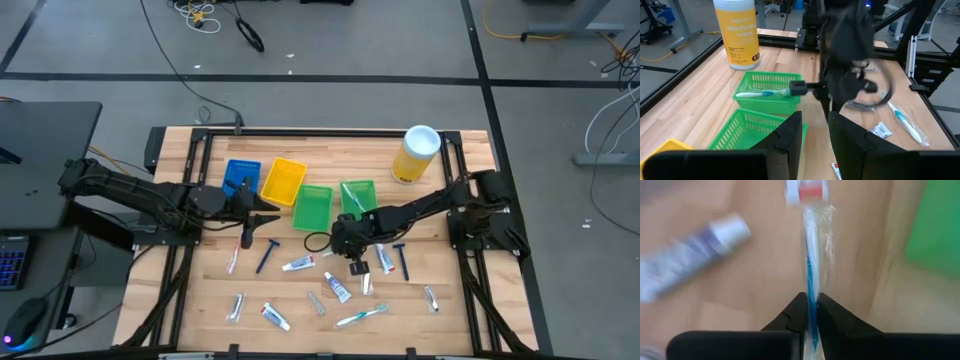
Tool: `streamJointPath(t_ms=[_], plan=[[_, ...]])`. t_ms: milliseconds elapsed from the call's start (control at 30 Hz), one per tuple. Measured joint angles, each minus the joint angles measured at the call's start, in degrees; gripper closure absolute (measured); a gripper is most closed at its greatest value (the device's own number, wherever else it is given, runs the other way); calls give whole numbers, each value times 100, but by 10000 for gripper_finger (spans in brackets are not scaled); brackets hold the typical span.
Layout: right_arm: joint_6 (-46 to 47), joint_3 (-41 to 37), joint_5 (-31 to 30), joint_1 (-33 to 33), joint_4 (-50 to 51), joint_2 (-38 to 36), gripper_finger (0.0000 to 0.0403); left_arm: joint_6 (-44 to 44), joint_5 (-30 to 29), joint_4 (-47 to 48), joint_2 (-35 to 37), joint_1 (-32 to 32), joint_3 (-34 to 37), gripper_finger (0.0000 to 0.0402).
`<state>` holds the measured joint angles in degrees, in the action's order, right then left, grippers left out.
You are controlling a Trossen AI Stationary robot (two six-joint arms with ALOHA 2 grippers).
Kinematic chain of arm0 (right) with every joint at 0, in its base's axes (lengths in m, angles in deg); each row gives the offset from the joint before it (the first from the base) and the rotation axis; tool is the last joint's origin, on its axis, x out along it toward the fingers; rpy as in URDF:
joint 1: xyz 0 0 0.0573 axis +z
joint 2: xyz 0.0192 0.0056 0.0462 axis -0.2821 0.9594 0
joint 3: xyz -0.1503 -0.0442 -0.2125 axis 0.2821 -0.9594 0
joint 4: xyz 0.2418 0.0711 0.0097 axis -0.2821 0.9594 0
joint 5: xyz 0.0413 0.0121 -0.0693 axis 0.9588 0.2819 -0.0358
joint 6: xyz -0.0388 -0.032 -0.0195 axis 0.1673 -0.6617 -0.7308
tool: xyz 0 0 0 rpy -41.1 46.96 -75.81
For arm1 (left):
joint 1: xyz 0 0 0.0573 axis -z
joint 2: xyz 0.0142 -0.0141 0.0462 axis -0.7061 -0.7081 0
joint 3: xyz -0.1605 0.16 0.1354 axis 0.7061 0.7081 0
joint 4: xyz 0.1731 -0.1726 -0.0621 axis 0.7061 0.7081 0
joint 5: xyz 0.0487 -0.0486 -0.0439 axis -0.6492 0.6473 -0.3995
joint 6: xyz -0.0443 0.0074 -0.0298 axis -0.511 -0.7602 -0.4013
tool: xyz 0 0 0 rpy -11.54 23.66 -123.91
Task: Pick & Place Travel size toiletries
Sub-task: Put the blue toothbrush into the right green bin
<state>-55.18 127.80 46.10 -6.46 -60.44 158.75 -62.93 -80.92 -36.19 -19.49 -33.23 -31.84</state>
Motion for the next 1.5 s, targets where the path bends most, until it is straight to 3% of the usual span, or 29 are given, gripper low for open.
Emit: streamJointPath(t_ms=[200,333,433,567,833,1033,1300,1500], plan=[[4,1,-157,109,174,-529,364,0,1,5,-1,0,0,297],[2,4,-700,154,450,-1041,364,0,0,3,0,2,0,297],[222,9,-1450,143,580,-1489,364,0,0,2,0,0,0,297],[839,13,-2278,28,718,-1908,364,-1,0,2,-2,1,0,297],[2452,-226,-3050,-254,666,-2117,364,0,0,-13,0,2,0,297],[3748,-807,-3935,-431,-89,-2086,364,0,0,-10,-1,1,0,297],[4207,-2026,-3976,-703,-1949,-2065,364,0,0,-3,0,1,0,297],[4050,-2560,-3365,-892,-2396,-2064,364,0,0,-2,0,0,0,297]])
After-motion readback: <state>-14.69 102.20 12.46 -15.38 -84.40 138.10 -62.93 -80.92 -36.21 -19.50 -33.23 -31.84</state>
